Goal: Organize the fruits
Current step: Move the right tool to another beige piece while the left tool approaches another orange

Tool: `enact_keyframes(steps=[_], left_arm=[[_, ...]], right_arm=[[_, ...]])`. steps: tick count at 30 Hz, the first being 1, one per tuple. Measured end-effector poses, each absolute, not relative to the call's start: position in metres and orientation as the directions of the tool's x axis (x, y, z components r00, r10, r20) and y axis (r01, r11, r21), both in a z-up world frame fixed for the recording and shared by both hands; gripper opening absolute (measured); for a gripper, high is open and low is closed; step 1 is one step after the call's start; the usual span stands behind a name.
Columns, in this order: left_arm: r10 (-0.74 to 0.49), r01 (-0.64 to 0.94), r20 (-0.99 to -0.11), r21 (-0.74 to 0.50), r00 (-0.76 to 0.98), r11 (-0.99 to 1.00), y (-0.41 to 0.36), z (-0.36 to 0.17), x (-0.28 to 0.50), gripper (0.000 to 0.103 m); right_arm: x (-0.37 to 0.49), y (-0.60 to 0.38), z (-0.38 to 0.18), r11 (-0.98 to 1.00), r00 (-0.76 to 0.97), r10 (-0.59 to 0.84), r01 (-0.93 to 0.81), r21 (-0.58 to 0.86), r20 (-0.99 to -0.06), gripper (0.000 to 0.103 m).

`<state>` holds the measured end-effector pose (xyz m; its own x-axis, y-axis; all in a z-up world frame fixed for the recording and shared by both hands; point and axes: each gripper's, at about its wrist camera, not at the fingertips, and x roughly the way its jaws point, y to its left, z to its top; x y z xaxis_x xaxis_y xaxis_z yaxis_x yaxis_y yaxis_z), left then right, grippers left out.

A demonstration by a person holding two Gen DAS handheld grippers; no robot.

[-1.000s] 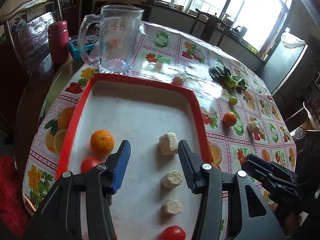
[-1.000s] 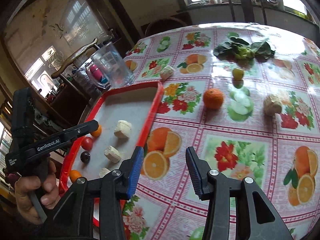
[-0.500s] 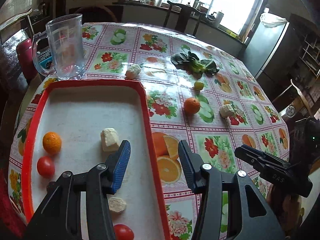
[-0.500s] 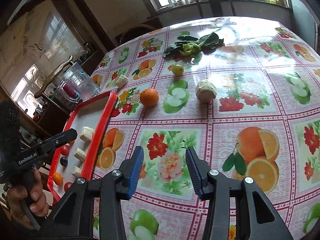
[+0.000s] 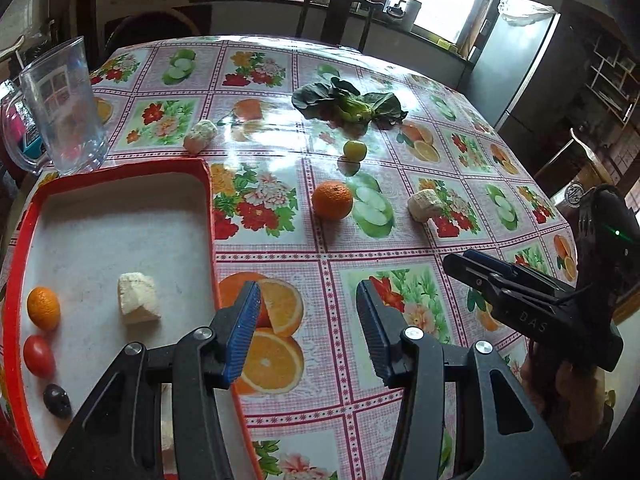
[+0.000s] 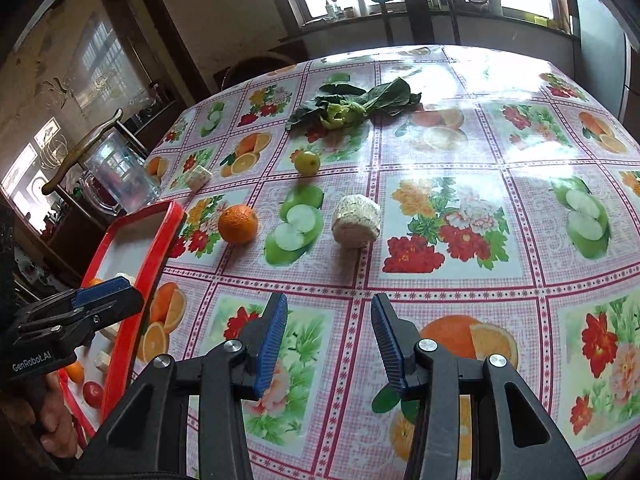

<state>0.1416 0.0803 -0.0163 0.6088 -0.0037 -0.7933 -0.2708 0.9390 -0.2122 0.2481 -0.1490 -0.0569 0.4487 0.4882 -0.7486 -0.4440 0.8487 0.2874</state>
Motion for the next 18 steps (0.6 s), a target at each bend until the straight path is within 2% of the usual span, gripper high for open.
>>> enact_keyframes(steps=[12,14,15,18], left_arm=[[-0.031,-0.233,-0.826,-0.194,0.563,0.953,0.075,-0.039,0.223,0.048],[-0.033,-0.225,-0.832,-0.188,0.554,0.956,0.074,-0.044,0.234,0.048],[-0.038,-0.22,-0.836,-0.187,0.547,0.957,0.074,-0.048,0.239,0.048],[-0.023,-0.217,-0.834,-0.171,0.552,0.961,0.075,-0.056,0.248,0.048]], right_arm=[[0.305,-0.132,-0.071,0.861,0.452,0.468,-0.426,0.277,-0.76,0.045],[0.31,-0.131,-0.072,0.861,0.455,0.465,-0.432,0.269,-0.759,0.042],[0.311,-0.131,-0.072,0.861,0.456,0.465,-0.434,0.267,-0.759,0.036],[0.308,-0.135,-0.072,0.856,0.447,0.474,-0.437,0.277,-0.759,0.034]])
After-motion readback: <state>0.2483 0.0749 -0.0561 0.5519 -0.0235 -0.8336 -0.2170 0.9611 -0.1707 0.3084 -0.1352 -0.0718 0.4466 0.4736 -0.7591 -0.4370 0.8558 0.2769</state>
